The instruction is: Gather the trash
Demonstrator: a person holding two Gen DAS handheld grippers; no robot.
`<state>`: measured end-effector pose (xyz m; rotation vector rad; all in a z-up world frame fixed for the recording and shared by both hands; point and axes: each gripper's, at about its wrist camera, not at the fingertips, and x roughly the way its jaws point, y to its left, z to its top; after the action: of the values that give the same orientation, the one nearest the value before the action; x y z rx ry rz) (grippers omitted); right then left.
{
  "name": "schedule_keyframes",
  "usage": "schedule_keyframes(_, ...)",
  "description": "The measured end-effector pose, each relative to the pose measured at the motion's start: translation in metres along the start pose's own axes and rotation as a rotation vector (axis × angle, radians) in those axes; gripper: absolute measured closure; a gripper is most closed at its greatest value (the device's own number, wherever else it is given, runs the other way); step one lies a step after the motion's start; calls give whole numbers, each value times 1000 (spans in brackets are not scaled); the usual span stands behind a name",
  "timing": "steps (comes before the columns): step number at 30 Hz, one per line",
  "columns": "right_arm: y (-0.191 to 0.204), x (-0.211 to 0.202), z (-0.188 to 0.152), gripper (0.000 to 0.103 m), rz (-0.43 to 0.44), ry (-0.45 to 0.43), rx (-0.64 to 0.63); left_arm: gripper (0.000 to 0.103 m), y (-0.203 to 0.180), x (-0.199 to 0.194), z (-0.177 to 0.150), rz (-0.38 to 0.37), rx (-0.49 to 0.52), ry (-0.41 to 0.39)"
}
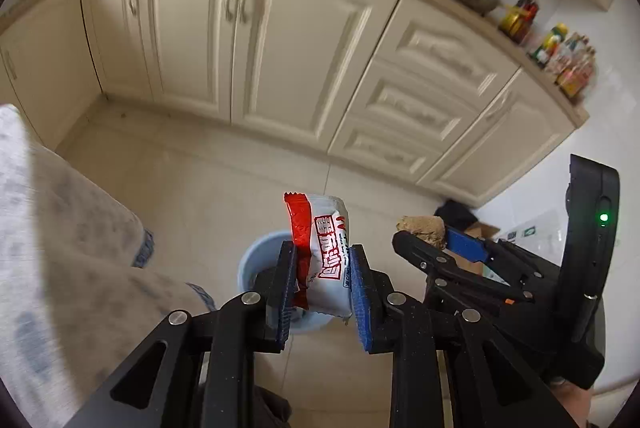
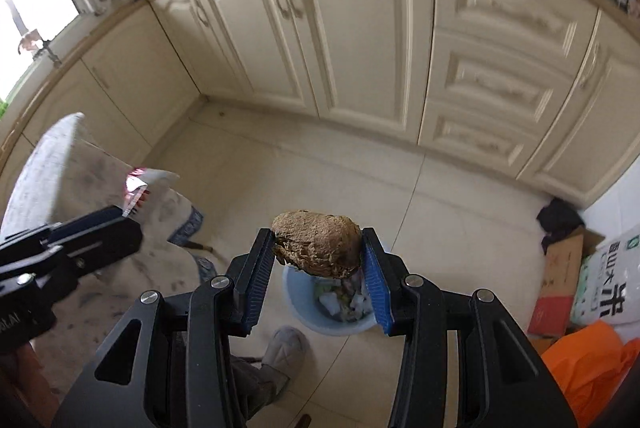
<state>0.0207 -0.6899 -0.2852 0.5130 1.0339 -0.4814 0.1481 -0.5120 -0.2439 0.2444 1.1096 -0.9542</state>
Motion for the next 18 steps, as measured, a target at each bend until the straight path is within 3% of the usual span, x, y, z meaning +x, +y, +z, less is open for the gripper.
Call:
schedule_keyframes(6,-29,67,-6,58,22,127,64,81,5,80,16,-10,-21,171)
schedule_keyframes(11,-50,103,-11,51,44,183,135,75,11,115,32,-2,-24,247)
schedule_keyframes(12,-54,107,-12,43,50,188,154,71,16,118,40,7,-21,254)
schedule_keyframes(13,-57,110,-13,31,51,191,171,57,17,119,42,18,-16,259)
schedule_keyframes(14,-59,111,-14,26,51,192,186,43,21,121,48,26,-13,259)
schedule_keyframes(17,-65,111,-17,13,34,189,221,21,15,134,64,87,-16,248)
schedule_keyframes(18,-67,110,-17,6,28,191,231,19,10,140,61,92,-25,246)
